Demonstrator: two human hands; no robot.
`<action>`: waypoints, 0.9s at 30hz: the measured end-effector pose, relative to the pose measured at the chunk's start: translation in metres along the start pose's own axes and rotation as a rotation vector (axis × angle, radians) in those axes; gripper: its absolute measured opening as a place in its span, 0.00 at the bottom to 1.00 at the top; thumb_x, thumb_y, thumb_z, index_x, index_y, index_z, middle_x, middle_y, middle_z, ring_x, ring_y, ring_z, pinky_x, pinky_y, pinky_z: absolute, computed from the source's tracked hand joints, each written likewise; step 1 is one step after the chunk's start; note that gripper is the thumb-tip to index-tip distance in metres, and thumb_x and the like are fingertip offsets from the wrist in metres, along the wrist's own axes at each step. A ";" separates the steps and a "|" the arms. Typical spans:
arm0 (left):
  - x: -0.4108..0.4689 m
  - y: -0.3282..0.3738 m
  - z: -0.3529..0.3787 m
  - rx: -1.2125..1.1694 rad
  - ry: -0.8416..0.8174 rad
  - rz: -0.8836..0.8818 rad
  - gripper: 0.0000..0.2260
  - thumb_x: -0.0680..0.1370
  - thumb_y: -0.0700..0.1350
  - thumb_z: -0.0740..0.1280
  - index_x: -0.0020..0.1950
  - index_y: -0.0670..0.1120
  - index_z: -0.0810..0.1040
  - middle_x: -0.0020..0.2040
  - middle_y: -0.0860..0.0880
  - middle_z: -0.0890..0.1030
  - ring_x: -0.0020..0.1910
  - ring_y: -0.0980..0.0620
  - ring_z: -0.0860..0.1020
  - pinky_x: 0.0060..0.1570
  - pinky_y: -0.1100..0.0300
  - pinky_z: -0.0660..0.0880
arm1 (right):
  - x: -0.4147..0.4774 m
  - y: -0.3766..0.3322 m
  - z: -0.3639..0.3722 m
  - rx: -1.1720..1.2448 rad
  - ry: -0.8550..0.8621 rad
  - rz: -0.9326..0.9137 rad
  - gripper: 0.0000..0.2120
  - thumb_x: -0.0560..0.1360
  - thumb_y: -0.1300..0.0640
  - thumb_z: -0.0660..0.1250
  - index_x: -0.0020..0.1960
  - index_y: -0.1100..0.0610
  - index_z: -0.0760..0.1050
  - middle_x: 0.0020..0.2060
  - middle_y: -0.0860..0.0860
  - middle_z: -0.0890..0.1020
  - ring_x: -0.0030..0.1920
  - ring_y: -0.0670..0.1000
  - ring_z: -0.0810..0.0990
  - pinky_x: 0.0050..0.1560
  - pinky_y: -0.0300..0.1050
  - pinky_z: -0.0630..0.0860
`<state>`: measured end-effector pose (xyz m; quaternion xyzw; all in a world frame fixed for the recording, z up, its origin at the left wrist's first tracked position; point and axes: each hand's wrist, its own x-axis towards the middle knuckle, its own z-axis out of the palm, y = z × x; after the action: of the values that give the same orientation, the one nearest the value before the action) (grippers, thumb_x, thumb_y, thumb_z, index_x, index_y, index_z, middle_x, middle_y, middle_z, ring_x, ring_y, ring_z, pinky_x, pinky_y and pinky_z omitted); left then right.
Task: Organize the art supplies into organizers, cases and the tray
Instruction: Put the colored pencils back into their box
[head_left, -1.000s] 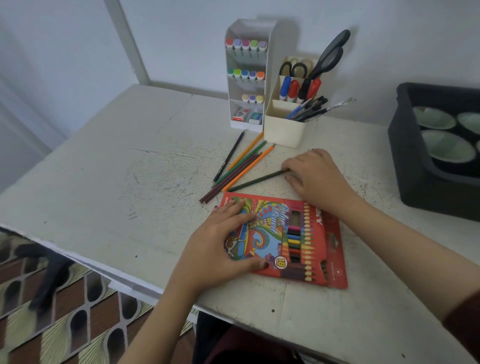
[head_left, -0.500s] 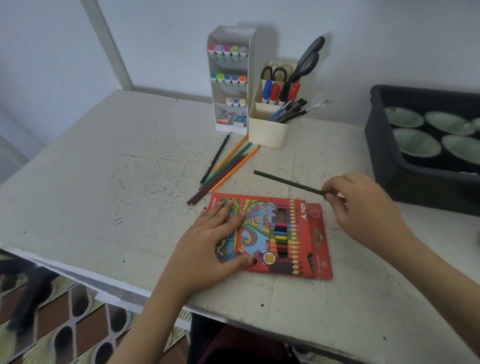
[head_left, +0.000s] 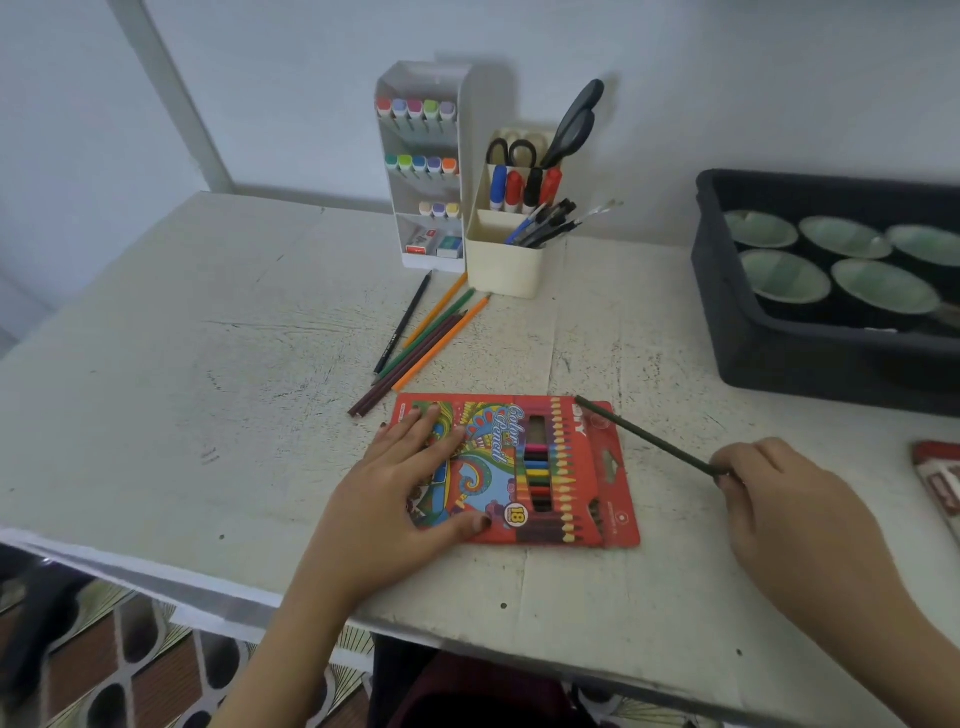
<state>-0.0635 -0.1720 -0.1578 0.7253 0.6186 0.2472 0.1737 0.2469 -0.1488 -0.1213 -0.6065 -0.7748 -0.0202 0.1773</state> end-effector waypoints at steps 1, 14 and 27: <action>0.000 0.000 0.000 -0.003 0.000 -0.001 0.36 0.65 0.78 0.55 0.70 0.66 0.60 0.75 0.61 0.57 0.74 0.64 0.51 0.72 0.60 0.50 | -0.001 0.000 0.001 -0.007 0.008 -0.004 0.09 0.63 0.70 0.74 0.39 0.61 0.78 0.31 0.54 0.77 0.25 0.49 0.63 0.30 0.29 0.54; 0.002 0.001 -0.001 0.031 -0.051 -0.010 0.34 0.64 0.79 0.54 0.68 0.70 0.56 0.74 0.64 0.53 0.73 0.68 0.46 0.69 0.69 0.43 | 0.012 0.014 0.019 -0.064 0.082 -0.210 0.10 0.64 0.67 0.75 0.42 0.58 0.81 0.36 0.54 0.81 0.33 0.57 0.80 0.39 0.46 0.65; 0.002 0.003 -0.002 0.035 -0.043 -0.017 0.33 0.65 0.77 0.56 0.67 0.71 0.55 0.74 0.64 0.53 0.74 0.68 0.46 0.69 0.70 0.43 | 0.044 -0.027 0.050 0.167 0.101 -0.250 0.15 0.74 0.48 0.58 0.47 0.53 0.81 0.42 0.50 0.80 0.42 0.52 0.79 0.51 0.47 0.64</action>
<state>-0.0620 -0.1705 -0.1546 0.7281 0.6249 0.2194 0.1765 0.2000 -0.1024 -0.1500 -0.4865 -0.8334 -0.0084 0.2620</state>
